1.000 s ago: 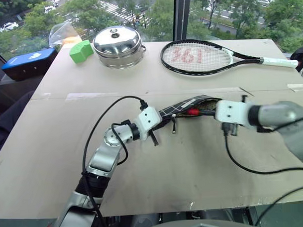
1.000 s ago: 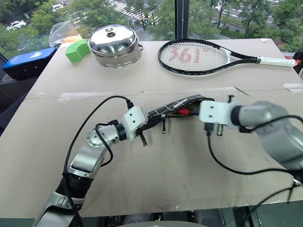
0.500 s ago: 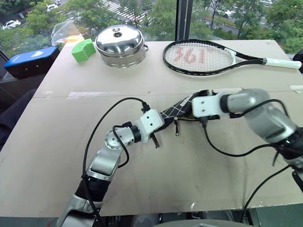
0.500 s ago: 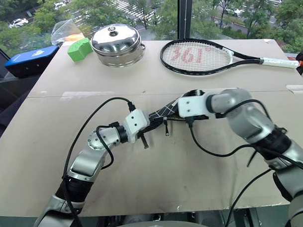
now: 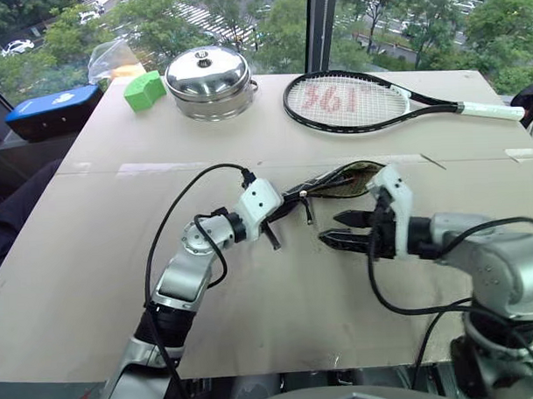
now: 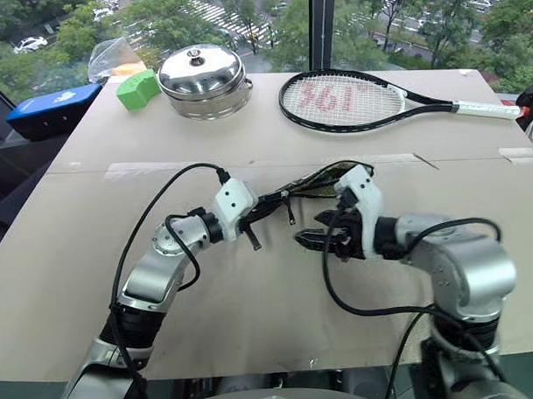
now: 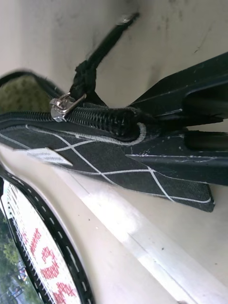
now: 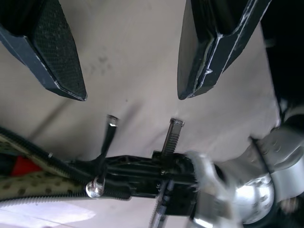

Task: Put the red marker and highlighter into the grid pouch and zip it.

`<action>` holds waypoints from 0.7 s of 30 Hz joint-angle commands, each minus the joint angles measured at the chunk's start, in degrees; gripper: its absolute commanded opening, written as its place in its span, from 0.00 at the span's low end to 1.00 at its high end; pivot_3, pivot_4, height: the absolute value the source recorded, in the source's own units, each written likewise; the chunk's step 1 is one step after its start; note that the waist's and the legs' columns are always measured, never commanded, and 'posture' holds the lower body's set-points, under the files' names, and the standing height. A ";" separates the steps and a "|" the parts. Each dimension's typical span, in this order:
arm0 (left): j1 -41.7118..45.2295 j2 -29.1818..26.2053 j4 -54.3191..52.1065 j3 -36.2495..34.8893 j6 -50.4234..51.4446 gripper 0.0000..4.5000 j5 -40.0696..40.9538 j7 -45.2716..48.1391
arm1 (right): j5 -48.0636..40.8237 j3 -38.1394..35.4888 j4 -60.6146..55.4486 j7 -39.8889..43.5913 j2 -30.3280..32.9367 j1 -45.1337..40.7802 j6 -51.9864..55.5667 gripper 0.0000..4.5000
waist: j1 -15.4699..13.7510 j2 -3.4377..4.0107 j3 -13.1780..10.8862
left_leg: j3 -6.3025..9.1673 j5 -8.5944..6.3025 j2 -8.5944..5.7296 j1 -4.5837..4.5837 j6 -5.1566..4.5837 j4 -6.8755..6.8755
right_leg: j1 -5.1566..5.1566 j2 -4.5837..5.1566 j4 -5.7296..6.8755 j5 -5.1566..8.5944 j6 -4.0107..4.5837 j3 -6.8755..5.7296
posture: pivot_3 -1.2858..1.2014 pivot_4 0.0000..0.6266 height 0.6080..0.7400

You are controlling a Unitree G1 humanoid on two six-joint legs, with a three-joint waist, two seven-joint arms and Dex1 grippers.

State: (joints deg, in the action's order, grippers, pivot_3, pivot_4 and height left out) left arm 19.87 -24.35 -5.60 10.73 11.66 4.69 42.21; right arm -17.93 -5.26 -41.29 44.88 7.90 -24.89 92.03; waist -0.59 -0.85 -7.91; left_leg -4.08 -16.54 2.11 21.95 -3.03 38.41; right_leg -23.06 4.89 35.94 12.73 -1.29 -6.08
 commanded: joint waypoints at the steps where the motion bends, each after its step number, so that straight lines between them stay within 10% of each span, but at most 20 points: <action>1: 1.10 0.01 -1.68 -0.57 0.07 0.00 0.78 0.13 | 1.99 0.35 3.94 -8.86 -5.96 -0.88 -2.96 0.67 | -0.02 0.00 0.00 | 0.01 0.06 0.01 0.00 0.10 0.00 | 0.00 -0.23 0.01 0.00 0.00 -0.04 | 0.52 0.24 1.00; 8: 0.99 -0.10 -2.99 0.34 0.72 0.00 0.16 0.12 | 1.30 2.04 14.03 -16.42 -11.96 -4.21 -12.42 0.67 | -0.05 0.00 0.00 | -0.07 0.16 -0.03 0.01 0.27 0.00 | 0.00 -0.34 -0.05 0.01 -0.02 -0.07 | 0.52 0.24 1.00; 15: 0.59 -0.65 -4.22 0.56 1.22 0.00 0.00 0.02 | -1.22 2.58 16.76 -19.13 -11.76 -5.21 -16.74 0.06 | 0.08 0.00 0.00 | -0.07 0.16 0.00 0.00 0.27 -0.02 | 0.00 -0.38 -0.04 0.01 -0.02 -0.07 | 0.52 0.24 1.00; 21: -0.66 -2.10 -4.40 0.50 0.44 0.00 -0.40 0.39 | -3.81 0.19 13.69 -20.25 -8.06 -4.09 -14.89 0.01 | 0.08 0.00 0.00 | -0.06 0.16 0.01 0.00 0.27 -0.03 | 0.00 -0.38 -0.04 0.01 -0.02 -0.06 | 0.52 0.24 1.00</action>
State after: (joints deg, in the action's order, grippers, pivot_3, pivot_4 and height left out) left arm 19.60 -25.80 -7.37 11.37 13.26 4.37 42.22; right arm -20.49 -3.26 -24.06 25.23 -1.47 -28.62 77.30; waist -0.51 -0.85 -7.91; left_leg -4.15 -16.39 2.12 21.96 -2.76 38.38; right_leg -23.07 4.51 35.89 12.74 -1.31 -6.14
